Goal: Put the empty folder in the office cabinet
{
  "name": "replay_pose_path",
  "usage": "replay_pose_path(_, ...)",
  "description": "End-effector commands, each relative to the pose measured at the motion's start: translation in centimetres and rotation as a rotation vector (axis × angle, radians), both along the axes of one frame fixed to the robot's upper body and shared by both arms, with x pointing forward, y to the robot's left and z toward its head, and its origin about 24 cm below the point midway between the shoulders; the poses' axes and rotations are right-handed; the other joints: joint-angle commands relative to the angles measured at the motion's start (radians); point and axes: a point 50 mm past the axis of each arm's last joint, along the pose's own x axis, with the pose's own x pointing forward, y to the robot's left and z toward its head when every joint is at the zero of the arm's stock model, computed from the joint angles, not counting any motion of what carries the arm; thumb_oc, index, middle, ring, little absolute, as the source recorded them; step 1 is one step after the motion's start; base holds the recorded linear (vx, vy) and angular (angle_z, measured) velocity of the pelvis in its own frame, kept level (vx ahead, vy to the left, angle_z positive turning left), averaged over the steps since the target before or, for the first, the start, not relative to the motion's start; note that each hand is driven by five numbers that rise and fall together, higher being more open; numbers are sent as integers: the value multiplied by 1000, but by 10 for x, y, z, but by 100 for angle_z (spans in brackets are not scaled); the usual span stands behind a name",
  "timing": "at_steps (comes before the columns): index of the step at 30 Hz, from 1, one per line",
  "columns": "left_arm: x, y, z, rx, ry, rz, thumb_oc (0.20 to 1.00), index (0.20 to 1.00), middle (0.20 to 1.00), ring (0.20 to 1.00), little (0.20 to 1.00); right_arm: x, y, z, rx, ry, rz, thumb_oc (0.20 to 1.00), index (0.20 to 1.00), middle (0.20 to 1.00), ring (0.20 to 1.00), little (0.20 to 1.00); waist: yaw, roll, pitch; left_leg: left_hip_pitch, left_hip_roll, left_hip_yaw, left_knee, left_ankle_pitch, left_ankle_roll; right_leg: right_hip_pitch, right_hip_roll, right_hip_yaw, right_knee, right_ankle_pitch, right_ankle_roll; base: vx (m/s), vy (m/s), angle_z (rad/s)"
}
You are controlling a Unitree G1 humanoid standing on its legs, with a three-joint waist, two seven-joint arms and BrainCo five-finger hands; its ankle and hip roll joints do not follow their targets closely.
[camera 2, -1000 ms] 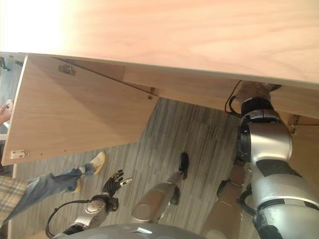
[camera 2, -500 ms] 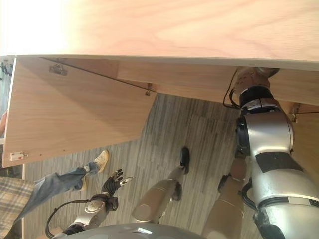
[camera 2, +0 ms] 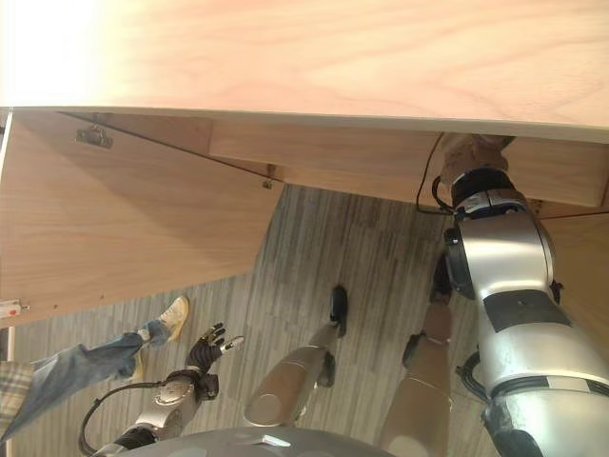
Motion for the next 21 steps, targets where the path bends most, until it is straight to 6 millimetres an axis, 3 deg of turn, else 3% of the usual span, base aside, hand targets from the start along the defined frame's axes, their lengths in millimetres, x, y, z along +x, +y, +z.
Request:
replay_pose_path(1,9,32,4,123,11,-5,1000,1000,1000,1000,1000,1,-1,11,-3,-14,16,1000,1000,1000,1000,1000,51,12,22,134,59,-4,16,-75,-32,-23,-23,6,109,-94,91,0,0,0)
replay_pose_path(7,5,39,1,149,38,2,1000,1000,1000,1000,1000,-2,-6,-16,78,71,7,1000,1000,1000,1000,1000,35,-6,18,151,49,0,25,-99,-31,-4,-27,7,104,-90,93,2,9,-1)
replay_pose_path(8,55,39,22,192,-57,60,1000,1000,1000,1000,1000,1,10,-24,60,90,48,1000,1000,1000,1000,1000,6,-19,22,156,50,9,30,-106,-33,-4,-23,11,105,-89,93,22,66,-3)
replay_pose_path(11,71,16,28,159,-98,65,1000,1000,1000,1000,1000,5,69,-57,127,187,160,1000,1000,1000,1000,1000,-27,-41,27,163,51,19,34,-115,-34,-8,-24,23,103,-78,93,-3,36,0)
replay_pose_path(16,85,9,35,144,-102,95,1000,1000,1000,1000,1000,5,87,-67,136,214,191,1000,1000,1000,1000,1000,-53,-64,31,175,50,27,31,-115,-36,1,-20,25,97,-76,93,1,-5,-14)
replay_pose_path(17,97,2,41,135,-114,108,1000,1000,1000,1000,1000,3,95,-76,128,234,211,1000,1000,1000,1000,1000,-70,-77,33,179,50,30,29,-115,-37,3,-17,27,95,-74,92,0,0,0)
replay_pose_path(19,104,-2,44,132,-119,113,1000,1000,1000,1000,1000,2,100,-81,125,244,225,1000,1000,1000,1000,1000,-80,-82,37,184,49,31,27,-114,-37,4,-16,29,94,-73,92,2,-1,-4)
replay_pose_path(21,130,-17,61,125,-155,139,1000,1000,1000,1000,1000,-4,121,-99,104,272,282,1000,1000,1000,1000,1000,-112,-103,42,193,51,38,22,-115,-39,6,-10,36,93,-71,91,-2,-7,-9)
